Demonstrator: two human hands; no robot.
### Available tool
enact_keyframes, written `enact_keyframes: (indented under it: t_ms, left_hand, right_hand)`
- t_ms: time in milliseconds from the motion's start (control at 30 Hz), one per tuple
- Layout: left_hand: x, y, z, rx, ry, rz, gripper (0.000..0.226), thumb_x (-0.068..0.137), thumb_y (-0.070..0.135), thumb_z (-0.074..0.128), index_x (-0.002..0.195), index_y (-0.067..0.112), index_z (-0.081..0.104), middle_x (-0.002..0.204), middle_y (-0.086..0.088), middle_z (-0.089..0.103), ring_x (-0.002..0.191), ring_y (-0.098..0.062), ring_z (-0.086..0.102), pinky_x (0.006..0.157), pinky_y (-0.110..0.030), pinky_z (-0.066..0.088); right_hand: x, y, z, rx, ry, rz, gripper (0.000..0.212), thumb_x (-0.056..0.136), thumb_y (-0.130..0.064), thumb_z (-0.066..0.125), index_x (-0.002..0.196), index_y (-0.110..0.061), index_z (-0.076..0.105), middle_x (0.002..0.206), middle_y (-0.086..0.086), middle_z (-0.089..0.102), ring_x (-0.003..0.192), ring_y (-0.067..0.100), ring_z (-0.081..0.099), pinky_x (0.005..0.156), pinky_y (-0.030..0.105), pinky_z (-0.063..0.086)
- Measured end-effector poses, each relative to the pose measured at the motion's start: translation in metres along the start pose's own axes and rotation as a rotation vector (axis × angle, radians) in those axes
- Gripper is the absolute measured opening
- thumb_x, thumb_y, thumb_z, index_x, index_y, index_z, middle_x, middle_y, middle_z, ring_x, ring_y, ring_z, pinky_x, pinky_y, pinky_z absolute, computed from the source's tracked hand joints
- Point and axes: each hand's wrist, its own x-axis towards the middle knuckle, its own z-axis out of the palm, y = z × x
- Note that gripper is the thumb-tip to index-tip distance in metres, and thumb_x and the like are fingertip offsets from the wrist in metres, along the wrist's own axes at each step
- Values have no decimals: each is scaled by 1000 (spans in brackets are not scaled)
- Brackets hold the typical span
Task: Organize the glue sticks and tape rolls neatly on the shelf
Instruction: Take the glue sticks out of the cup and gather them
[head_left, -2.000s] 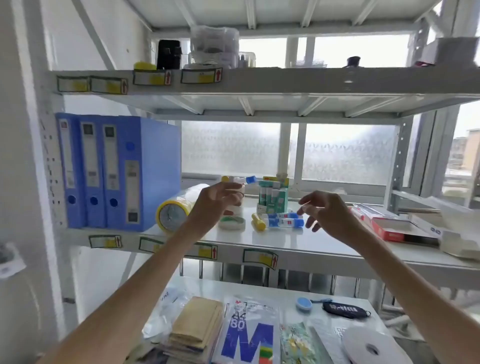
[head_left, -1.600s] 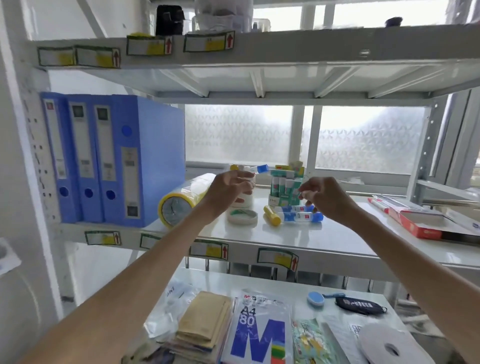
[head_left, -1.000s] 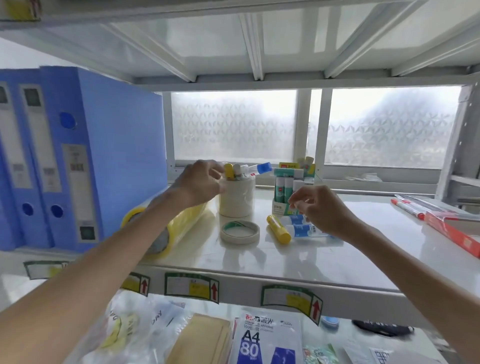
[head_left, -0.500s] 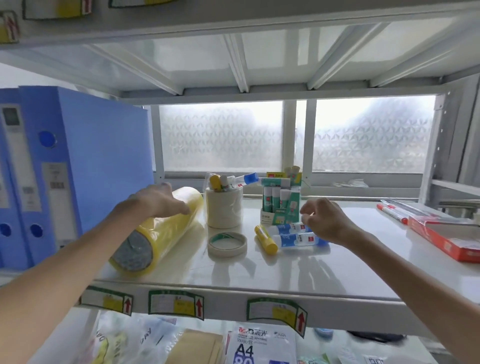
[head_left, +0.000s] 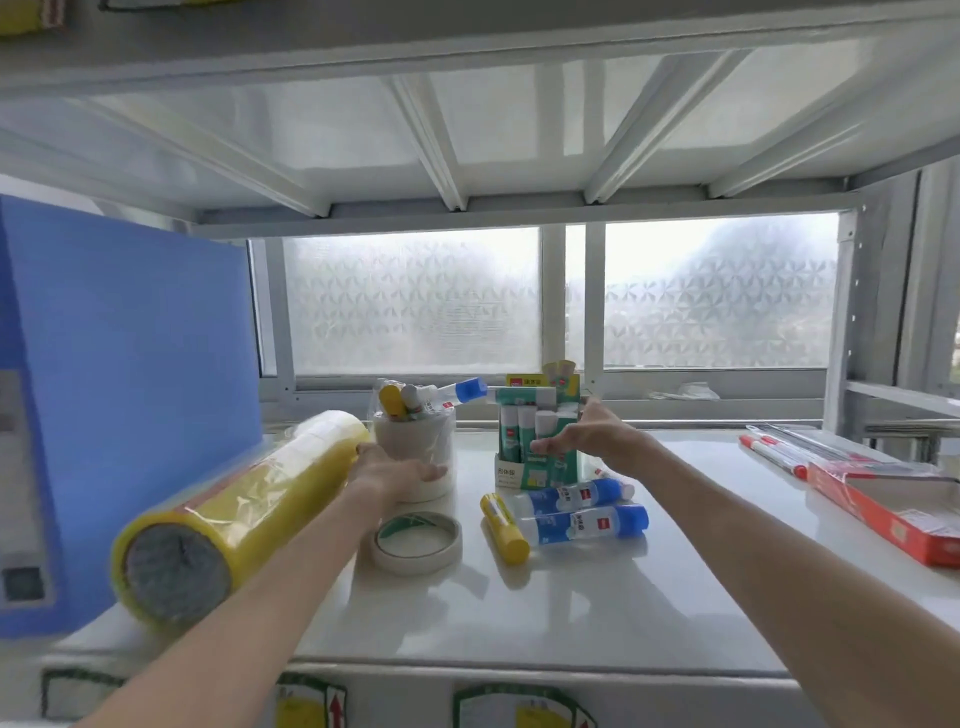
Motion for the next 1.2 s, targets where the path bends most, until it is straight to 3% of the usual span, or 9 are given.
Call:
enact_keyframes:
  t_ms: [167, 467, 700, 833, 900, 967, 1067, 1133, 1200]
  left_hand:
    - [20, -4, 2, 21, 20, 66, 85, 53, 46, 92, 121, 7, 60, 115, -9, 66, 103, -27, 62, 87, -37, 53]
    - [34, 18, 35, 32, -144, 155, 97, 13, 55, 90, 102, 21, 72, 107, -1, 71, 101, -22, 66, 75, -33, 55]
    - [22, 49, 90, 83, -303, 246, 87, 26, 52, 91, 104, 21, 70, 102, -3, 71, 96, -22, 66, 76, -39, 59]
    - [18, 64, 116, 123, -389, 261, 90, 30, 49, 92, 111, 19, 67, 104, -5, 70, 97, -23, 66, 79, -38, 59]
    - [18, 69, 127, 132, -405, 273, 85, 42, 44, 94, 117, 17, 63, 106, -6, 68, 98, -23, 64, 76, -35, 57]
    - [17, 73, 136, 133, -421, 282, 83, 46, 42, 94, 118, 17, 62, 107, -6, 68, 99, -24, 64, 80, -36, 58]
    - [15, 76, 146, 117, -436, 289, 96, 29, 48, 91, 116, 17, 64, 105, -6, 70, 98, -24, 66, 84, -39, 59]
    - [17, 77, 150, 118, -436, 298, 93, 31, 48, 92, 115, 18, 64, 105, -6, 70, 98, -24, 66, 86, -40, 59]
    - [20, 78, 153, 113, -443, 306, 80, 47, 40, 94, 117, 17, 63, 107, -6, 68, 100, -25, 65, 88, -41, 58]
  right_hand:
    - [-3, -1, -10, 22, 34, -16, 46, 60, -5, 88, 103, -6, 70, 98, 8, 74, 89, 21, 68, 67, 28, 53]
    - [-13, 12, -61, 8, -25, 24, 38, 62, 1, 85, 94, -10, 67, 106, 14, 72, 103, 28, 67, 94, 46, 54]
    - [-22, 30, -95, 3, 7, 85, 61, 60, -7, 89, 110, -15, 53, 114, 8, 64, 106, 24, 64, 95, 46, 52]
    - [-31, 33, -111, -21, 31, 82, 47, 63, -4, 86, 93, -21, 54, 105, 5, 65, 100, 20, 62, 95, 40, 50]
    - [-39, 33, -118, -24, 29, 70, 43, 67, 0, 83, 89, -21, 53, 102, 4, 63, 91, 13, 59, 83, 26, 49]
    - [-45, 37, -130, -10, 0, 113, 49, 65, -4, 85, 98, -17, 52, 101, 2, 60, 92, 10, 57, 80, 19, 46]
    - [-55, 47, -147, -110, -153, 302, 111, 42, -21, 97, 137, -22, 39, 140, 6, 49, 136, 27, 37, 118, 43, 20]
    - [-61, 53, -152, -250, -210, 407, 104, 58, -13, 84, 148, -24, 33, 157, 6, 29, 148, 27, 15, 121, 46, 7]
    - [-64, 60, -152, -433, -140, 435, 73, 74, 1, 63, 144, -6, 41, 152, 16, 37, 140, 31, 34, 116, 43, 29]
